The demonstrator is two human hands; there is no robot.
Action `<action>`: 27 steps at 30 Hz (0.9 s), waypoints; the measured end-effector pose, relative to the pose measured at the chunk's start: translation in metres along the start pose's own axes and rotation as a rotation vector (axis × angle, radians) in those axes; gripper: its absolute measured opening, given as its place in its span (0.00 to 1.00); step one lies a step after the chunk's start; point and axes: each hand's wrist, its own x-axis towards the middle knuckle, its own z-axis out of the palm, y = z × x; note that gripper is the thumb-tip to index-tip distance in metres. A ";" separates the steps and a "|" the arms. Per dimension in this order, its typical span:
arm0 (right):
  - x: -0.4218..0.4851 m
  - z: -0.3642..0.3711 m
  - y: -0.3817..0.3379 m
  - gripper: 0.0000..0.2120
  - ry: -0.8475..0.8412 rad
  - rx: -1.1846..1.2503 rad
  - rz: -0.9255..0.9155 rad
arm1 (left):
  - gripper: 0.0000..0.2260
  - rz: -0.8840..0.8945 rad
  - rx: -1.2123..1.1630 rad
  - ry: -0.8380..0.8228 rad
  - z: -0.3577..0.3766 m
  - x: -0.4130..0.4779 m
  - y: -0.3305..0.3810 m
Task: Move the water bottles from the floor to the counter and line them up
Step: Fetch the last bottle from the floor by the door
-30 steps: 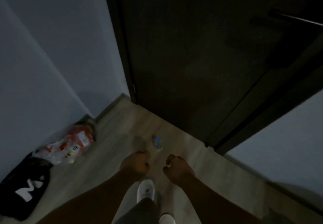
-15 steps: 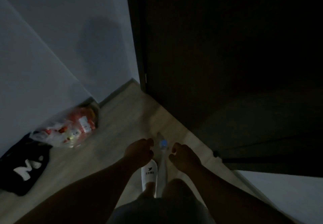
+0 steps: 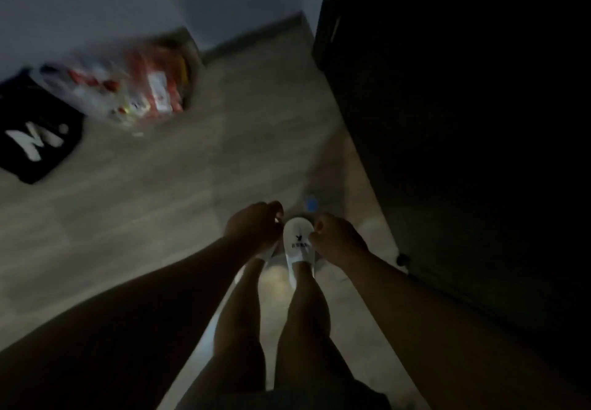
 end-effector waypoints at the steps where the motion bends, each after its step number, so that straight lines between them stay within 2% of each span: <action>1: 0.017 0.003 0.002 0.15 -0.018 -0.010 0.004 | 0.12 -0.008 -0.010 -0.007 0.009 0.015 -0.002; 4: 0.074 0.020 0.010 0.10 -0.052 -0.030 0.040 | 0.13 -0.047 -0.034 -0.026 0.037 0.059 -0.015; 7: 0.130 0.040 0.020 0.06 0.004 -0.043 0.074 | 0.13 -0.054 -0.037 -0.061 0.071 0.100 -0.031; 8: 0.146 0.046 0.024 0.06 0.024 -0.054 0.071 | 0.13 -0.053 -0.033 -0.072 0.082 0.112 -0.036; 12: 0.199 0.065 0.036 0.22 0.087 -0.102 0.092 | 0.13 -0.031 -0.020 -0.092 0.118 0.151 -0.056; 15: 0.226 0.074 0.041 0.28 0.087 -0.120 0.104 | 0.13 -0.028 -0.001 -0.100 0.139 0.174 -0.069; 21: 0.256 0.100 0.039 0.31 0.078 -0.130 0.126 | 0.14 -0.020 -0.005 -0.083 0.167 0.198 -0.083; 27: 0.270 0.105 0.040 0.32 0.152 -0.144 0.113 | 0.14 -0.022 -0.020 -0.115 0.184 0.195 -0.084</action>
